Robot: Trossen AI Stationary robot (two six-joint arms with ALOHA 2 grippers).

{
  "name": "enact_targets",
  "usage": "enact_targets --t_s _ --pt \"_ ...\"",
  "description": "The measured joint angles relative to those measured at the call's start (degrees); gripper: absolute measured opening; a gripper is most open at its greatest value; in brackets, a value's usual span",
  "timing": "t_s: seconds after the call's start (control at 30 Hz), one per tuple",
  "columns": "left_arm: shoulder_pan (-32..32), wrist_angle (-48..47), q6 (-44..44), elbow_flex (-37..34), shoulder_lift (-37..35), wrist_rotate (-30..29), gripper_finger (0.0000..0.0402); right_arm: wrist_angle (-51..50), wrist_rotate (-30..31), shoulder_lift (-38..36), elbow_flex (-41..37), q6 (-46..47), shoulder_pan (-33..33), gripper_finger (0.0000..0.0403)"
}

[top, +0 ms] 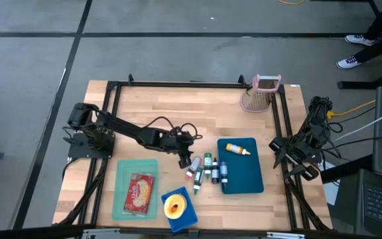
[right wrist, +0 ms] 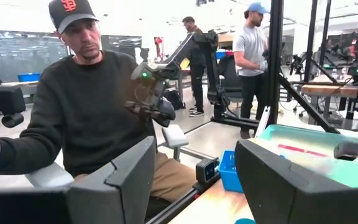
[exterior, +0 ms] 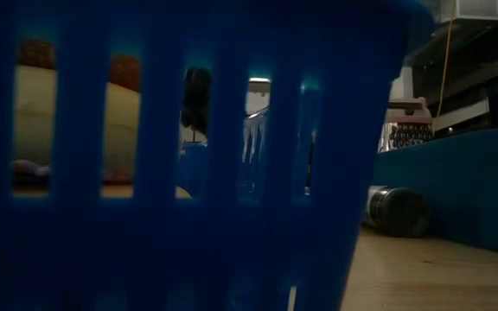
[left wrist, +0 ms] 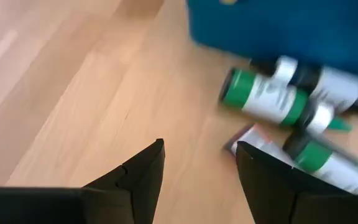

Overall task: Pick & Place Food Item
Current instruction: Put the pink food coloring bottle into the dark blue bin

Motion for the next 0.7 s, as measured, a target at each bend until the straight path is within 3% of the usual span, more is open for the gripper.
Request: enact_targets --t_s 0.43,0.7 --pt "-2.4 1.5 -17.6 2.3 6.1 2.0 0.0194 0.3 -0.2 0.0 0.0 3.6 0.0 0.0217" --pt "-3.7 -0.3 -23.3 7.7 12.5 1.7 0.0194 0.3 -4.9 0.0 0.0 4.8 0.0 0.0217"
